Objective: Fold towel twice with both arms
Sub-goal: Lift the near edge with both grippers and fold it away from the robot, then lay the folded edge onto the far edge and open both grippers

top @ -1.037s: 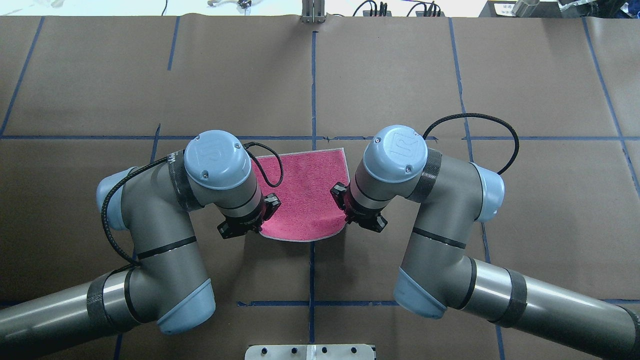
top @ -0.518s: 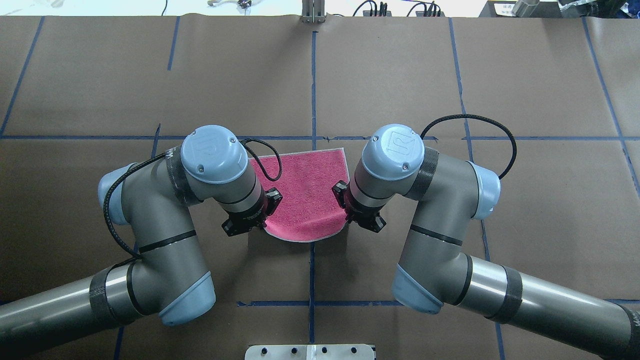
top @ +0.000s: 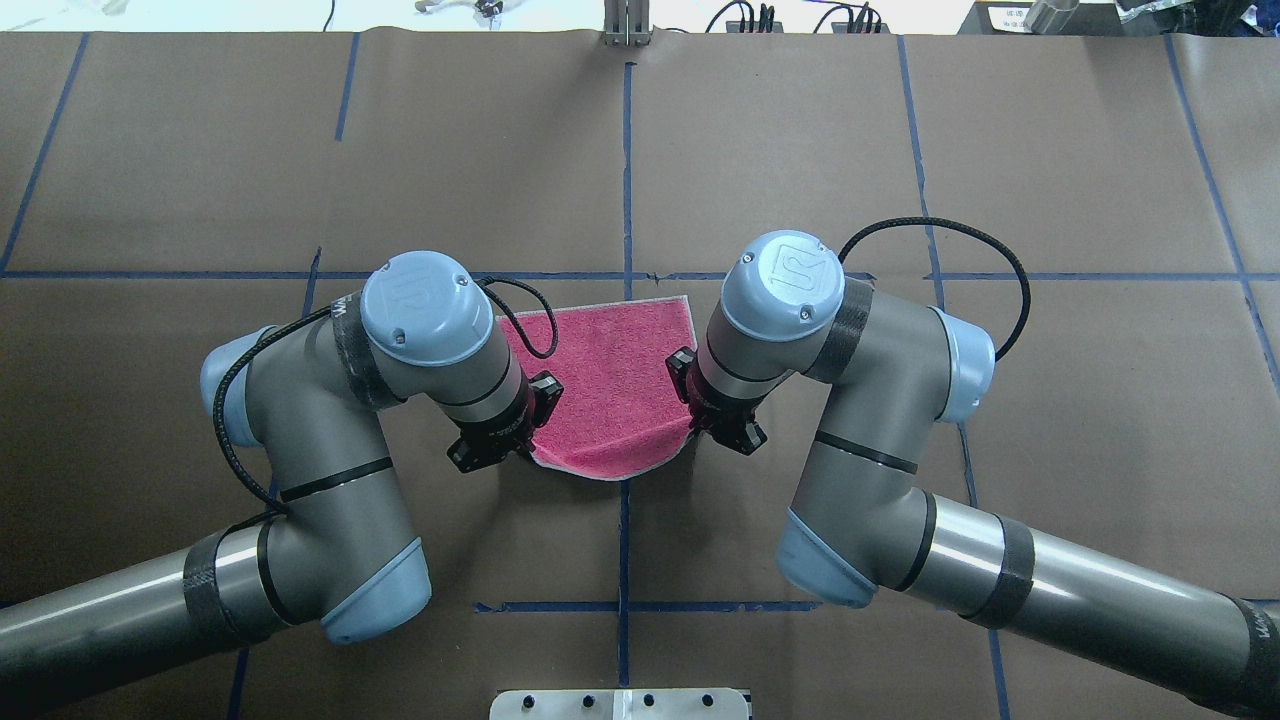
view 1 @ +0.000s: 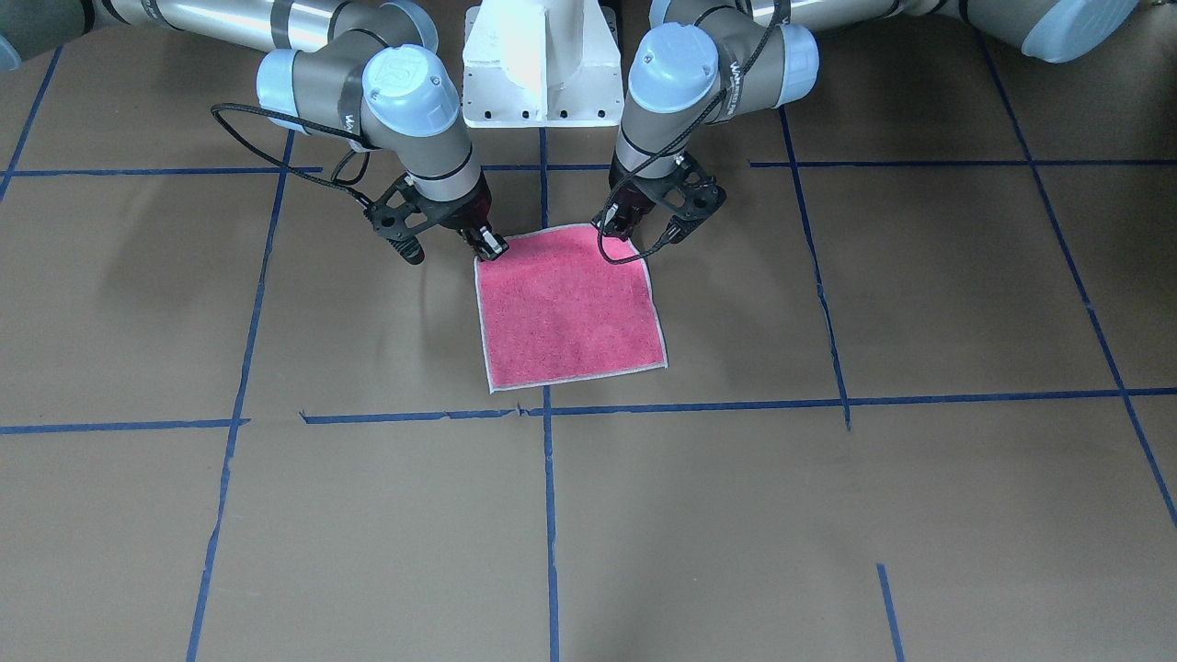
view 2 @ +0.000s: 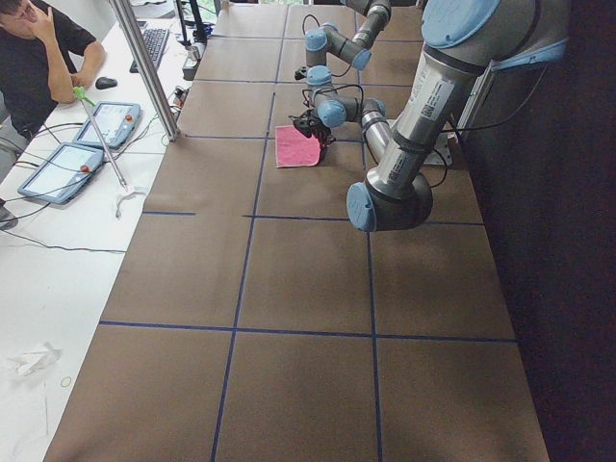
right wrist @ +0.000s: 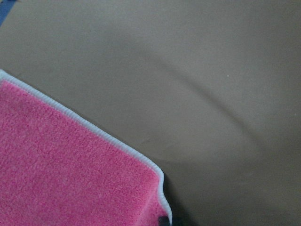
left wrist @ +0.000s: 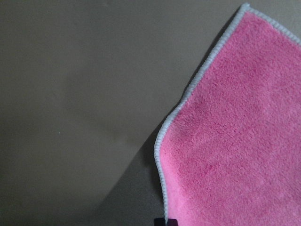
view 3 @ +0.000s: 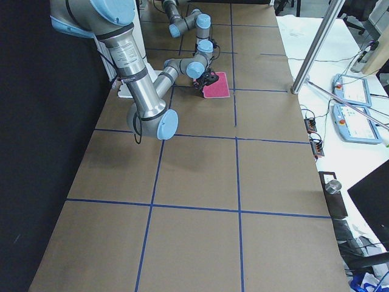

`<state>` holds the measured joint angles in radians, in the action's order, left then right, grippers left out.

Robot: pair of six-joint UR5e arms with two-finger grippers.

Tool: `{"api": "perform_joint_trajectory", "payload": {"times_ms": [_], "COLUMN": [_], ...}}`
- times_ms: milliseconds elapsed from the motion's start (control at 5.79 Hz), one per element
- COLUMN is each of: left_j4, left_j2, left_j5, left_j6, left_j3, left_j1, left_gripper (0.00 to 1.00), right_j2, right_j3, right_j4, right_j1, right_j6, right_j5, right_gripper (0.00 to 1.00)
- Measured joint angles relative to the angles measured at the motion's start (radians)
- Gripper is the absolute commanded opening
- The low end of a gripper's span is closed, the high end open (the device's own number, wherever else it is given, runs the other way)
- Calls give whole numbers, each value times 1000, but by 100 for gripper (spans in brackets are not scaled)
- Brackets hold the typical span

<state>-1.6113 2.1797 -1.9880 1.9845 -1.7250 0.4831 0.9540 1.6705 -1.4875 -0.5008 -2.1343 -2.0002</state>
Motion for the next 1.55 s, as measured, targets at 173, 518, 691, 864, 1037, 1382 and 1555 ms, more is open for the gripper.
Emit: {"api": "perform_joint_trajectory", "payload": {"times_ms": [173, 518, 691, 864, 1037, 1382, 1555], "left_j4": [-11, -16, -18, -22, -28, -51, -57], "left_j2": [-1, -1, -1, 0, 0, 0, 0], "left_j5": [-25, -42, -50, -62, -68, -71, -85], "left_j6": [10, 15, 19, 24, 31, 44, 50], "left_j3": [-1, -5, -1, 5, 16, 40, 48], "left_j1": [1, 32, 61, 86, 101, 116, 126], "left_gripper": [0, 0, 0, 0, 0, 0, 0], "right_j2": [-5, -10, -14, -18, -23, -43, -49], "right_j3": [1, 17, 15, 4, -16, -55, -64], "right_j4": [1, 1, 1, 1, 2, 3, 3], "right_j1": [0, -4, -15, -26, -37, -60, -71], "right_j6": [-19, -35, -35, -35, -32, -30, -31], "right_j5": [-29, -57, -58, -57, -56, -57, -58], "right_gripper": [0, 0, 0, 0, 0, 0, 0]}}
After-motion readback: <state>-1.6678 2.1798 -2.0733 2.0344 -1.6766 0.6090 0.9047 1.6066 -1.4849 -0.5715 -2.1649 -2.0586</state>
